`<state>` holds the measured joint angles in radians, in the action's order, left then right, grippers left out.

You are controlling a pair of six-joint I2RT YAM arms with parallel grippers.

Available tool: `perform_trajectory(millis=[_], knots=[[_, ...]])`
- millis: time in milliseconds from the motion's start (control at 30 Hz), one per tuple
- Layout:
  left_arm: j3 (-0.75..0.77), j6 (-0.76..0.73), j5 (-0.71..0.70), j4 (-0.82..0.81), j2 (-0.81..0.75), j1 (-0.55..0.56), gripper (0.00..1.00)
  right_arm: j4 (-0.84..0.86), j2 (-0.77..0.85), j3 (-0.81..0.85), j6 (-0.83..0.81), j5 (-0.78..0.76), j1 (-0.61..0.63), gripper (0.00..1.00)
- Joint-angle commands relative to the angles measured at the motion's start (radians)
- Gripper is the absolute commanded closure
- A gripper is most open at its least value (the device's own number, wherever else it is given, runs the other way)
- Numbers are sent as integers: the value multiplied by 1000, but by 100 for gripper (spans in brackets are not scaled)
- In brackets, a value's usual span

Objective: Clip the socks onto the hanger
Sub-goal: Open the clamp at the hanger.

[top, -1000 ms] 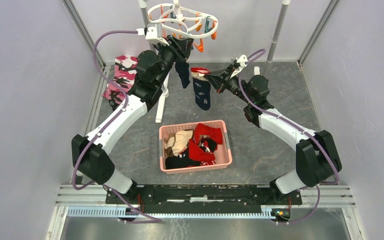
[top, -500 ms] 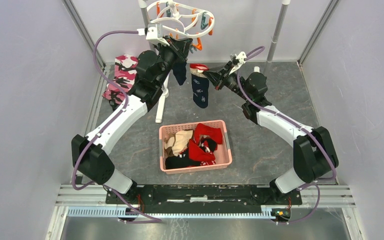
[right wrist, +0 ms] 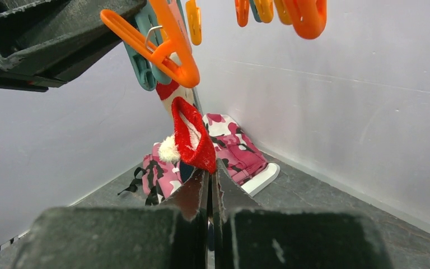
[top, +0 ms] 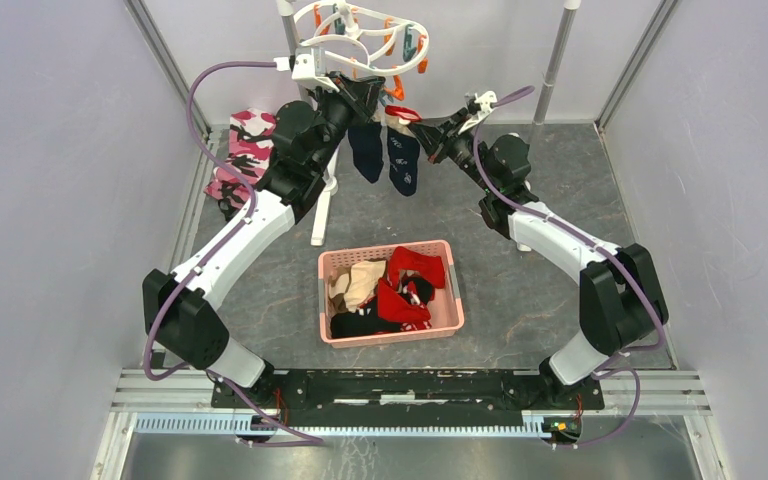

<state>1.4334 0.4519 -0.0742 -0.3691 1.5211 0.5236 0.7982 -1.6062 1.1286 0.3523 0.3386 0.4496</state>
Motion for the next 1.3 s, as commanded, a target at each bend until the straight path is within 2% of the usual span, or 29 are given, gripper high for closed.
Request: perform_trajectory(millis=[0, 300, 833, 1267], knots=[[2, 21, -17, -21, -35, 0, 89, 41, -5, 37, 19, -42, 7, 100], [0, 21, -14, -22, -35, 2, 89, 116, 21, -14, 64, -70, 6, 100], [-2, 31, -15, -28, -33, 0, 89, 119, 12, 14, 80, -44, 24, 100], [-11, 31, -18, -28, -39, 0, 89, 156, 44, -22, 79, -94, 34, 100]])
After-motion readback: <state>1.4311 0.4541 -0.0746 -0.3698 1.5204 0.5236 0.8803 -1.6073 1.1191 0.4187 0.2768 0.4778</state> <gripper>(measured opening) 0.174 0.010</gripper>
